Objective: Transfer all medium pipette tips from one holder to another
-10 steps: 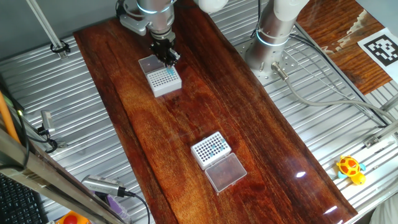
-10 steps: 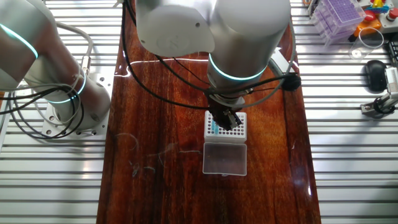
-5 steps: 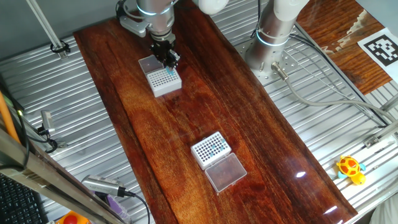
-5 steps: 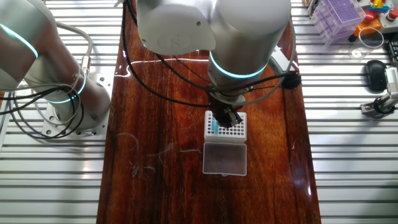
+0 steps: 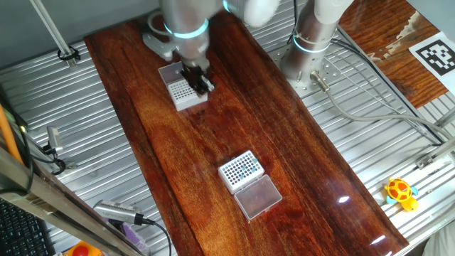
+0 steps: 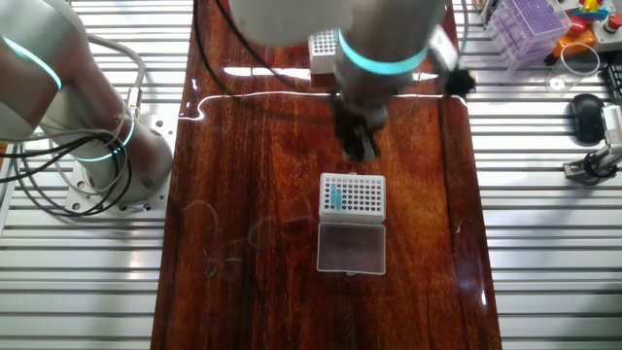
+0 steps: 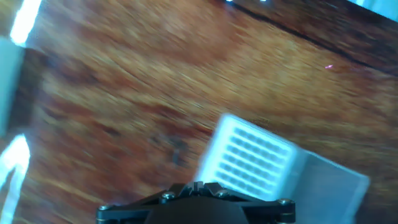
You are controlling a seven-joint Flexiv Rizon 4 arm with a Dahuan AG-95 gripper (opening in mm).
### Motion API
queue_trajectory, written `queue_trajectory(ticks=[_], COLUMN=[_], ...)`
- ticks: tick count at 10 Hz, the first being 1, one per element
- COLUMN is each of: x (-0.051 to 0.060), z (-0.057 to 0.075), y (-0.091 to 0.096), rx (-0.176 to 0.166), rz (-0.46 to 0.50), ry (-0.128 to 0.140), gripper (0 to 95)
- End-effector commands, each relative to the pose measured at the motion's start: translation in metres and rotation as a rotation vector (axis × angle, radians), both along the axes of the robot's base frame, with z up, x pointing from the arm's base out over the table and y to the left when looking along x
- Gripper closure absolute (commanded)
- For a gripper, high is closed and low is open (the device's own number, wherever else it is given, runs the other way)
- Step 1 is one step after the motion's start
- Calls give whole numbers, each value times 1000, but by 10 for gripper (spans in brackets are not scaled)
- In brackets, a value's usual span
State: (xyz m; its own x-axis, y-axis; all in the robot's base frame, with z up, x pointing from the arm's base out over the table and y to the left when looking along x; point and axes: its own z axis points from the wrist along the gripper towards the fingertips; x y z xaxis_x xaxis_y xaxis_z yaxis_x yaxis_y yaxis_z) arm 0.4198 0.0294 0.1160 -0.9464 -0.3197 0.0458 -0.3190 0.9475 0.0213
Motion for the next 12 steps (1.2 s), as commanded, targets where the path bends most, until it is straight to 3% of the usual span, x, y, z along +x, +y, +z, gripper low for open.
queue_trajectory(ticks=[1,4,6,7,9,10,11,12], x=[-4,-3,-3,-3,-3,-8,-18,-27], z=[6,9,9,9,9,6,-2,-7], y=[50,55,55,55,55,58,78,108], rx=[-4,0,9,18,44,87,102,94], rz=[-76,-63,51,139,245,278,257,214], ry=[3,-2,29,57,77,71,63,60], gripper=[950,950,950,950,950,950,760,760])
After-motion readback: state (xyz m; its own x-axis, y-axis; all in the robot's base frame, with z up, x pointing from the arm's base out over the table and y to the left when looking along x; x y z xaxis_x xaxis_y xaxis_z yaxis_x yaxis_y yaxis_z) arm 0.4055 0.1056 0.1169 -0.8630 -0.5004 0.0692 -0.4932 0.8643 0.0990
